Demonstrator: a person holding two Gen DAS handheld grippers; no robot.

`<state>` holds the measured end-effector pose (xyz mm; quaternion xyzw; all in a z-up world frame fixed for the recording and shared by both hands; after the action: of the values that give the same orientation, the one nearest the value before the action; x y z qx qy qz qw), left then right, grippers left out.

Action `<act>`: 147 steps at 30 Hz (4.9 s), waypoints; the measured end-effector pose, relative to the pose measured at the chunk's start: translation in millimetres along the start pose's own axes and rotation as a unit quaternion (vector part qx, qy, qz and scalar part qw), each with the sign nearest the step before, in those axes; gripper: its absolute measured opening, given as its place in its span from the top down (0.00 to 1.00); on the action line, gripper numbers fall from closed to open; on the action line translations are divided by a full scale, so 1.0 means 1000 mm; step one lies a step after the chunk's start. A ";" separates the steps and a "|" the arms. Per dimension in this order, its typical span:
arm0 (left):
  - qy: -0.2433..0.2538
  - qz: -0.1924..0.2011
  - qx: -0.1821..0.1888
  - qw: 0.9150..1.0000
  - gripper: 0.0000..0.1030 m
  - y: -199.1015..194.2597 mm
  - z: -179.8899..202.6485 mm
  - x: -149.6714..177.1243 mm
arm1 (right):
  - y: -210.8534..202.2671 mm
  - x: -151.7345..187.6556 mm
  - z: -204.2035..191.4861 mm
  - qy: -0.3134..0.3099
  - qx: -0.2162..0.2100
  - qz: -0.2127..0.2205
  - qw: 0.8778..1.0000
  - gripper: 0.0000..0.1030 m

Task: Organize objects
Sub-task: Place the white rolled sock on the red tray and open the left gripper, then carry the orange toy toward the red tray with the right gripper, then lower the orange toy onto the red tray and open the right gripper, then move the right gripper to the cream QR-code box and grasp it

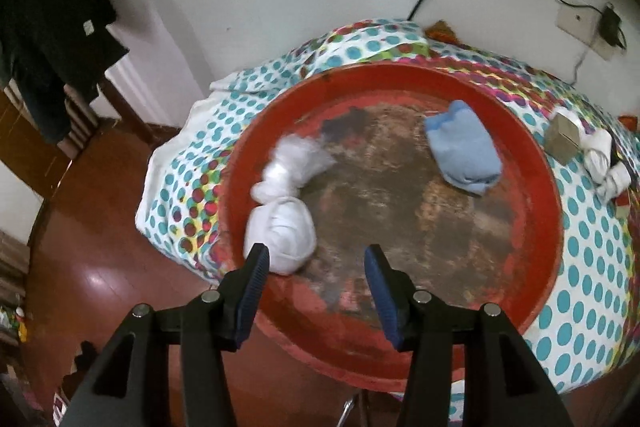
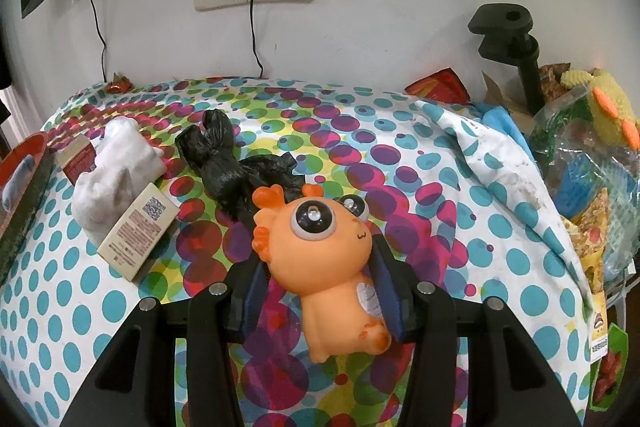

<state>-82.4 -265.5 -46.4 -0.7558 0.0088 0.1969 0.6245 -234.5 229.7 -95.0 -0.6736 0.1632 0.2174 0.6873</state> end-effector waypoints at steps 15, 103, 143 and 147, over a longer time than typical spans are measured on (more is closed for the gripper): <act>0.007 0.006 0.021 1.000 0.51 0.022 0.016 0.013 | -0.001 -0.001 -0.004 -0.004 0.013 -0.002 1.000 0.54; -0.041 -0.012 0.070 0.997 0.51 0.019 -0.032 0.016 | -0.009 -0.034 -0.420 -0.270 -0.080 -0.051 0.958 0.55; 0.061 -0.018 0.075 0.995 0.51 0.013 0.055 0.027 | -0.048 0.016 -0.138 -0.062 -0.069 -0.042 0.995 0.27; 0.081 -0.014 0.081 0.993 0.51 0.009 0.070 0.030 | -0.030 0.022 -0.113 -0.052 -0.056 -0.056 0.995 0.33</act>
<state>-77.1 -194.1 -74.4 -0.7163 0.0642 0.1249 0.6836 -192.6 118.9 -85.1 -0.7068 0.0765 0.2224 0.6672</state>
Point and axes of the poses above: each gripper's, at about its wrist camera, not at the fingertips, and y roughly the way its jaws point, z to its right, x to its underside, the point moved 5 cm from there along y, roughly the way its jaws point, and after that the axes turned 13 degrees about -z, right-handed, at the moved point
